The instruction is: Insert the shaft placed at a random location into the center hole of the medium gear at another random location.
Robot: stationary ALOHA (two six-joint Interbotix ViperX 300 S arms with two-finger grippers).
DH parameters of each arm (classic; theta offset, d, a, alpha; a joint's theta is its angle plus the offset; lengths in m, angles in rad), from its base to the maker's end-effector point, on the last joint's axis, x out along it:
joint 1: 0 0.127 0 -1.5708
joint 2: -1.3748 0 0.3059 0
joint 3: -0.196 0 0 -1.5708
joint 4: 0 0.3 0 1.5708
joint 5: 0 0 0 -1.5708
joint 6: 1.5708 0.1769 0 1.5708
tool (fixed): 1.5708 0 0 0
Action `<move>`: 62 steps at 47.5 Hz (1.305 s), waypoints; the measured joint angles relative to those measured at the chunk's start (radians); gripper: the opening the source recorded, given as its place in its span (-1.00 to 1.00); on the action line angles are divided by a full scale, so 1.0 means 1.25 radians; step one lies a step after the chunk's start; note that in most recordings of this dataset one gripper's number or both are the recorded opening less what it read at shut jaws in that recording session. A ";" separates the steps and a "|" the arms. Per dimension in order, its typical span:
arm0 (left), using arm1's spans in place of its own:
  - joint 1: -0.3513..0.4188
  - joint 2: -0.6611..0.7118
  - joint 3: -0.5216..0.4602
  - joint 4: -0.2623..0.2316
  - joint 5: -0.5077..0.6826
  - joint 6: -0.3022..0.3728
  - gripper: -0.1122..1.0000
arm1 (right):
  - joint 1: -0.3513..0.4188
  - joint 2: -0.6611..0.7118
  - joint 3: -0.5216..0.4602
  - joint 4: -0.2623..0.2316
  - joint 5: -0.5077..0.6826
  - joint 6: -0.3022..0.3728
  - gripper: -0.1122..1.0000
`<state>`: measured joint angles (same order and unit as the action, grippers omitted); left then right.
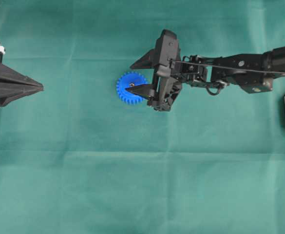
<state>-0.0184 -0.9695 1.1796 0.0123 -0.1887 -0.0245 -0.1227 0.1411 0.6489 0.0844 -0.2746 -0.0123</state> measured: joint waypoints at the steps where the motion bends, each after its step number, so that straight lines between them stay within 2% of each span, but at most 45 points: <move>1: 0.000 0.000 0.000 -0.001 0.000 0.000 -0.80 | -0.001 -0.004 0.001 0.000 0.001 0.000 0.60; 14: 0.000 -0.001 0.000 0.000 0.000 0.000 -0.80 | 0.001 -0.072 0.049 0.000 0.011 0.000 0.60; 43: -0.001 0.000 -0.001 0.000 0.000 0.000 -0.80 | 0.007 -0.280 0.211 0.001 0.052 -0.001 0.60; 62: -0.001 0.000 -0.001 0.000 0.000 0.000 -0.80 | 0.006 -0.317 0.238 0.001 0.053 0.000 0.60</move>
<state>-0.0199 -0.9695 1.1781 0.0123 -0.1887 -0.0245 -0.1150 -0.2546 0.9465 0.0859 -0.2086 -0.0123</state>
